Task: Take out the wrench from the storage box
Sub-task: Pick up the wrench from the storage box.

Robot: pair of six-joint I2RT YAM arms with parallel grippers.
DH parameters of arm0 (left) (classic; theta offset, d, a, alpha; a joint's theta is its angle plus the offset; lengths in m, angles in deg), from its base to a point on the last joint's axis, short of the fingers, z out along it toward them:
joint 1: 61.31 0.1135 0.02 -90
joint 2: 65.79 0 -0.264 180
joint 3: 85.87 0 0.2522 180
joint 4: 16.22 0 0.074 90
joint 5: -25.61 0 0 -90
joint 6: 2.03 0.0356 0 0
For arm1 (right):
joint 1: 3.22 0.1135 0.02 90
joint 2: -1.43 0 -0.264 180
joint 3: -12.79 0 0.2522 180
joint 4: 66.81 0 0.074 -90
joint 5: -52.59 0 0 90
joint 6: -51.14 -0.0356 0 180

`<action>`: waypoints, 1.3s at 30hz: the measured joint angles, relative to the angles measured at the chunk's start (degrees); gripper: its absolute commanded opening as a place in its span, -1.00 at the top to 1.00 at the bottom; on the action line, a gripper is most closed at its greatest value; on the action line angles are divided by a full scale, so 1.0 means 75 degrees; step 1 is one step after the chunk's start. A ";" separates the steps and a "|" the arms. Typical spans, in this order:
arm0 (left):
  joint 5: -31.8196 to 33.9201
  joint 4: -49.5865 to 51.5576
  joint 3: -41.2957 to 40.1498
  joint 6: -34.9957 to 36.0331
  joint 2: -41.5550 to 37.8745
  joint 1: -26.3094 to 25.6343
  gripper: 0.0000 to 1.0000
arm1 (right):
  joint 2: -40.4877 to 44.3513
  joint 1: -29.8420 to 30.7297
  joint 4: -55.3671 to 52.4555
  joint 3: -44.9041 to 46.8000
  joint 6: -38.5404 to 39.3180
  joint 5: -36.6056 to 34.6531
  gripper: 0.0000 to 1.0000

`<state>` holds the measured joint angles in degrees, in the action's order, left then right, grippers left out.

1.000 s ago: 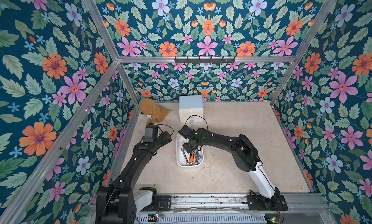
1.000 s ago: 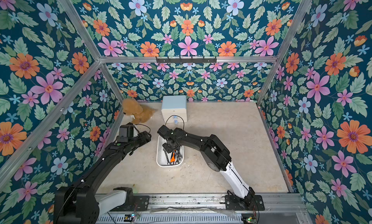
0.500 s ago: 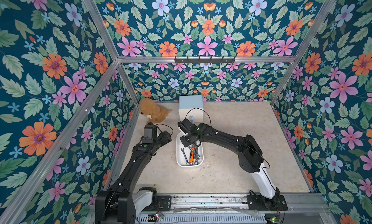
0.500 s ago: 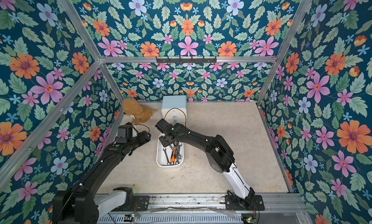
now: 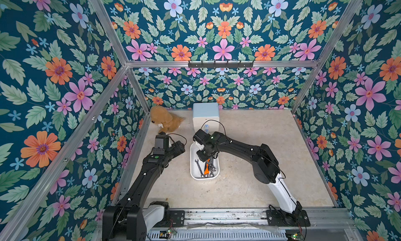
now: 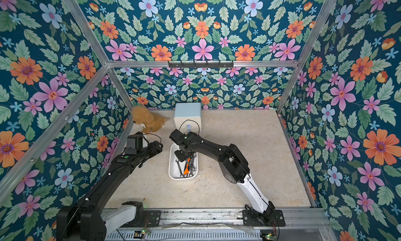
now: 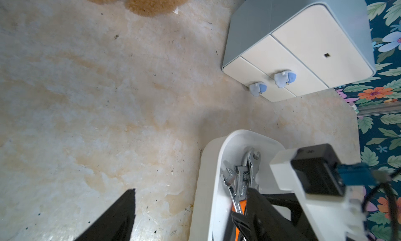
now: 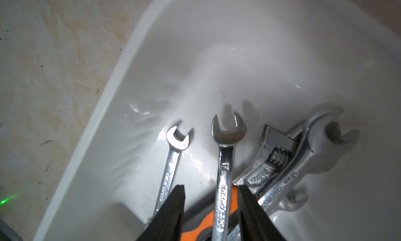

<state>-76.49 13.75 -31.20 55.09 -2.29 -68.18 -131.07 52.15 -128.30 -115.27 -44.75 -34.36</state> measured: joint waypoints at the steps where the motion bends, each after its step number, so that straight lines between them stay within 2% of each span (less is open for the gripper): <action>1: 0.0000 0.0000 0.0000 0.0000 0.0000 0.0003 -0.67 | -0.0058 0.0000 -0.0029 -0.0047 0.0003 0.0000 0.11; 7: 0.0000 0.0000 0.0000 0.0000 0.0003 0.0003 -0.67 | -0.0396 -0.0006 -0.0099 -0.0221 0.0119 -0.0061 0.14; 12: -0.0003 0.0003 0.0003 0.0000 0.0032 0.0009 -0.67 | -0.0595 0.0000 -0.0009 -0.0318 0.0137 -0.0134 0.30; 15: -0.0003 0.0006 0.0006 0.0003 0.0052 0.0009 -0.67 | -0.0734 0.0006 0.0003 -0.0396 0.0137 -0.0213 0.45; 22: 0.0000 0.0003 0.0009 0.0003 0.0093 0.0015 -0.67 | -0.0839 -0.0006 -0.0023 -0.0568 0.0087 -0.0373 1.00; 35: -0.0079 -0.0017 0.0020 0.0003 0.0143 0.0038 -0.67 | -0.0877 -0.0023 -0.0289 -0.0982 -0.0291 -0.0402 1.00; 39: -0.0128 -0.0035 0.0020 0.0003 0.0143 0.0038 -0.66 | -0.0356 -0.0050 -0.0274 -0.0924 -0.0551 -0.0224 1.00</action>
<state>-77.45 13.48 -31.05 55.11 -1.22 -67.90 -133.74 51.78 -130.35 -122.20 -48.88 -36.04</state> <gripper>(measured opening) 0.834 0.094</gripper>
